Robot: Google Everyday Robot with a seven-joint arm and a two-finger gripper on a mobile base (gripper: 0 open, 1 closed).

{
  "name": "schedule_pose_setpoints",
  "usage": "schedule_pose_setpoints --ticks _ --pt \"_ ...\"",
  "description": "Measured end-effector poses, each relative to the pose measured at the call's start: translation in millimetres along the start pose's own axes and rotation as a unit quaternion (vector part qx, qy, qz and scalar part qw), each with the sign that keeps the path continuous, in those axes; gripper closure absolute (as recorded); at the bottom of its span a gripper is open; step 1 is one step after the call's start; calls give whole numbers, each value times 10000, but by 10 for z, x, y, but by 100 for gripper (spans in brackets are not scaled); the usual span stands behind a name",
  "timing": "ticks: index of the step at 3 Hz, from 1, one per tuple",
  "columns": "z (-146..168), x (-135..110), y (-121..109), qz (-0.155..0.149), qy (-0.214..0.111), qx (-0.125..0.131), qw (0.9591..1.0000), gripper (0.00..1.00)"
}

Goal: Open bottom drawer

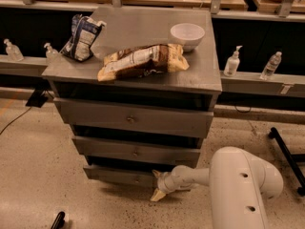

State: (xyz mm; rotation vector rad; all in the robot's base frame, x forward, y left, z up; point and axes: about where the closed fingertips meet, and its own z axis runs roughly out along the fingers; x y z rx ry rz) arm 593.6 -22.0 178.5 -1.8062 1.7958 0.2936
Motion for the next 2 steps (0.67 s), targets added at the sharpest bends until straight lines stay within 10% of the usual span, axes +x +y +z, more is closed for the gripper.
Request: schedule_pose_setpoints --ticks 2 --pt "45 -44 257 -14 -397 -432 9983 29"
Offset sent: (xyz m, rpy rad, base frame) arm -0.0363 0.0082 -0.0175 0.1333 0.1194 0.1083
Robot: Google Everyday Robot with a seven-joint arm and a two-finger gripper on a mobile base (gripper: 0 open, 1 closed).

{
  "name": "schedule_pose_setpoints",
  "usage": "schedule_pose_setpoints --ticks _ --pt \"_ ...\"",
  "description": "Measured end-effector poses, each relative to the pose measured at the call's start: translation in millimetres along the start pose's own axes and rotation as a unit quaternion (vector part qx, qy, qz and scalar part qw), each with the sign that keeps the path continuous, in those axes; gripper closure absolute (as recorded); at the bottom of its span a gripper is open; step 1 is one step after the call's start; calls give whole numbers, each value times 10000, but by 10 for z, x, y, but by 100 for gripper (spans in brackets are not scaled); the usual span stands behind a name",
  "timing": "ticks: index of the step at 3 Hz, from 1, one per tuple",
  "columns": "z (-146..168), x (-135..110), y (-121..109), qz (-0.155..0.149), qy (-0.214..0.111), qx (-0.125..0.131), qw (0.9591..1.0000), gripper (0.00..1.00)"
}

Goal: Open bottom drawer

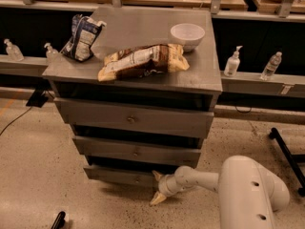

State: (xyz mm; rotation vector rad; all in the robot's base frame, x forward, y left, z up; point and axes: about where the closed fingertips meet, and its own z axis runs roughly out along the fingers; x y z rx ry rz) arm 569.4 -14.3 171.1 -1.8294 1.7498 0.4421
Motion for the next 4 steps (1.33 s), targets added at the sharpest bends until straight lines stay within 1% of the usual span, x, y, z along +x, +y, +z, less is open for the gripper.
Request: schedule_pose_setpoints --ticks 1,3,4 --pt "7 -38 94 -16 -116 -107 9999 29" --pt "0 -44 94 -17 -117 -109 9999 28" --pt "-21 -60 90 -17 -117 -109 9999 26"
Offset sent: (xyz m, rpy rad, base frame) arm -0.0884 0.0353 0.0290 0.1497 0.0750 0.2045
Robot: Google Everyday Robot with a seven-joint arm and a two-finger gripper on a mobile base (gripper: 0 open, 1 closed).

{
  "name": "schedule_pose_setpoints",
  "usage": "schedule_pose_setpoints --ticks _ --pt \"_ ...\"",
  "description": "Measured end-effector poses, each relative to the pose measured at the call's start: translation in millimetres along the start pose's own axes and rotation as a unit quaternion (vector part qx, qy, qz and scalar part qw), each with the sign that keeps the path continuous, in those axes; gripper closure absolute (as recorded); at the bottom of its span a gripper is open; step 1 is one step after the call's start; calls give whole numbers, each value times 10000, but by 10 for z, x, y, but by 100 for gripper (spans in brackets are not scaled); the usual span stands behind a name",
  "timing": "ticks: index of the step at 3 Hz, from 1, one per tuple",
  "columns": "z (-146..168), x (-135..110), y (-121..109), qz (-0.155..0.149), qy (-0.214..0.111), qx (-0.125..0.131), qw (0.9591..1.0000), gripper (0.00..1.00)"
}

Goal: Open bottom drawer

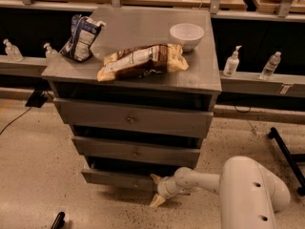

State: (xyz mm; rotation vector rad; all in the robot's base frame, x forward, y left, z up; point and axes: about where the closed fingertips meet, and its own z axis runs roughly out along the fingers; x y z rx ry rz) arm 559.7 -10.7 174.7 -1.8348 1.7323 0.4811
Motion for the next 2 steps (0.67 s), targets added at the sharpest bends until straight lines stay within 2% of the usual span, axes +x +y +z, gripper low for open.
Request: schedule_pose_setpoints --ticks 2 --pt "0 -1 0 -1 -1 0 10000 0"
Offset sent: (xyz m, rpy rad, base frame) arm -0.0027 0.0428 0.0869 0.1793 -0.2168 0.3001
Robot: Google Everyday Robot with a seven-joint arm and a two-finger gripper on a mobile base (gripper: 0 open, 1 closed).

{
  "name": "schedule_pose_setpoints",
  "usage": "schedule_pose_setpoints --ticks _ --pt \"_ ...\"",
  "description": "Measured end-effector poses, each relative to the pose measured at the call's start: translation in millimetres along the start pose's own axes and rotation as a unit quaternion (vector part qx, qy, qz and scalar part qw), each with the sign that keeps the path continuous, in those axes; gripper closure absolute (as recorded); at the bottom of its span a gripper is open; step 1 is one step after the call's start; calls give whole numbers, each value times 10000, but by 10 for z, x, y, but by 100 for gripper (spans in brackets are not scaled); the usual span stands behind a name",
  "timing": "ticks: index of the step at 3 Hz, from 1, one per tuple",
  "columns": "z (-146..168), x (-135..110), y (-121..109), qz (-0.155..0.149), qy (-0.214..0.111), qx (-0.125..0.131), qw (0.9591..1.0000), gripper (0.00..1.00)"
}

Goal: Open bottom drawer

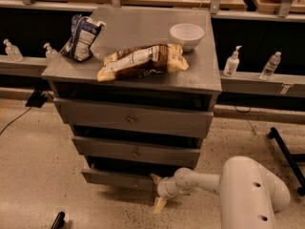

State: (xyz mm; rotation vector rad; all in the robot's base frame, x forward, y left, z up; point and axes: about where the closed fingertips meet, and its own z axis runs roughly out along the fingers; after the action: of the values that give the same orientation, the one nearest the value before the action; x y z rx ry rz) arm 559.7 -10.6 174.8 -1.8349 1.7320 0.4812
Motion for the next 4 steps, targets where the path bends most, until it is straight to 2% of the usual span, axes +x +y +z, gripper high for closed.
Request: schedule_pose_setpoints --ticks 1,2,3,4 --pt "-106 -187 -55 -392 -207 144 9989 0" --pt "-294 -490 -122 -1042 -409 397 9929 0" --pt "-366 -557 -184 -1209 -325 536 9907 0" --pt "-291 -354 -217 -935 -250 426 9944 0"
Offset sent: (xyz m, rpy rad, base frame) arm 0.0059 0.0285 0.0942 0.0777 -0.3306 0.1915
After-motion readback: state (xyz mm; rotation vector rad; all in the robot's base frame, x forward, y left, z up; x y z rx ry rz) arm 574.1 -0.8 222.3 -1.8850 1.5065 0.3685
